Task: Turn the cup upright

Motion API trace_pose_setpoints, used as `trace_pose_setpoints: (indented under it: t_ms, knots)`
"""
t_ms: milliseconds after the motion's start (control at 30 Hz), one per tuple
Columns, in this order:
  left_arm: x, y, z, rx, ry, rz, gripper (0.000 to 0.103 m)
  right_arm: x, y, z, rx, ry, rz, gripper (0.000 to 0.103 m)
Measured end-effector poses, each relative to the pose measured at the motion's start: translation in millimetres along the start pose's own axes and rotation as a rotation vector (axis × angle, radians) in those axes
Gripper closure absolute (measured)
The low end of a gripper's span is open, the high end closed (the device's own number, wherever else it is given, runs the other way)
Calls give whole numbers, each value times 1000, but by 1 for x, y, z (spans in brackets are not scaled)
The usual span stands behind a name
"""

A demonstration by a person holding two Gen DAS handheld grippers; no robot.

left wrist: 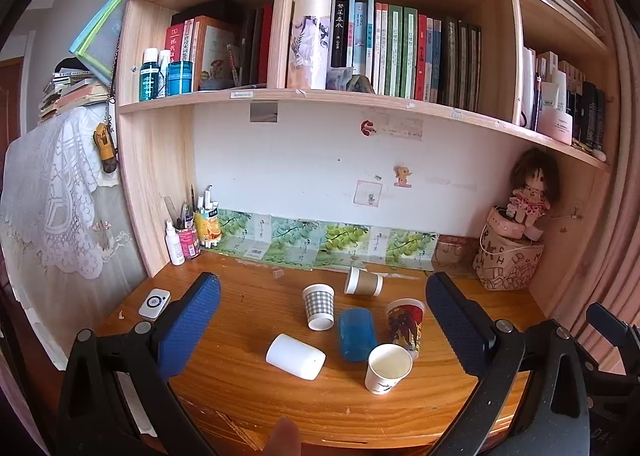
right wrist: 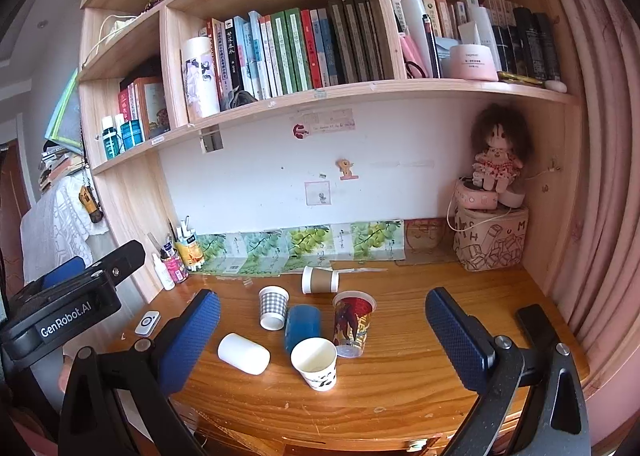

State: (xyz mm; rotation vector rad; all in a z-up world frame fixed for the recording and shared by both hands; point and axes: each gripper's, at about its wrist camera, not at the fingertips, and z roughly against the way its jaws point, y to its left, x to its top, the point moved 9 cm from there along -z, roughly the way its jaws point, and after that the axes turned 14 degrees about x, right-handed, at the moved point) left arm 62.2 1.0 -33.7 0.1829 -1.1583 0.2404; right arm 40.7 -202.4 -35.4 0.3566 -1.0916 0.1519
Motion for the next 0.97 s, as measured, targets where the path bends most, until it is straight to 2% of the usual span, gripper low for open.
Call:
trace_pose_setpoints:
  t_ms: [967]
  knots:
    - [-2,-7,-9,-37,14,-5,0,-9,10,-16,23,37,-15,0]
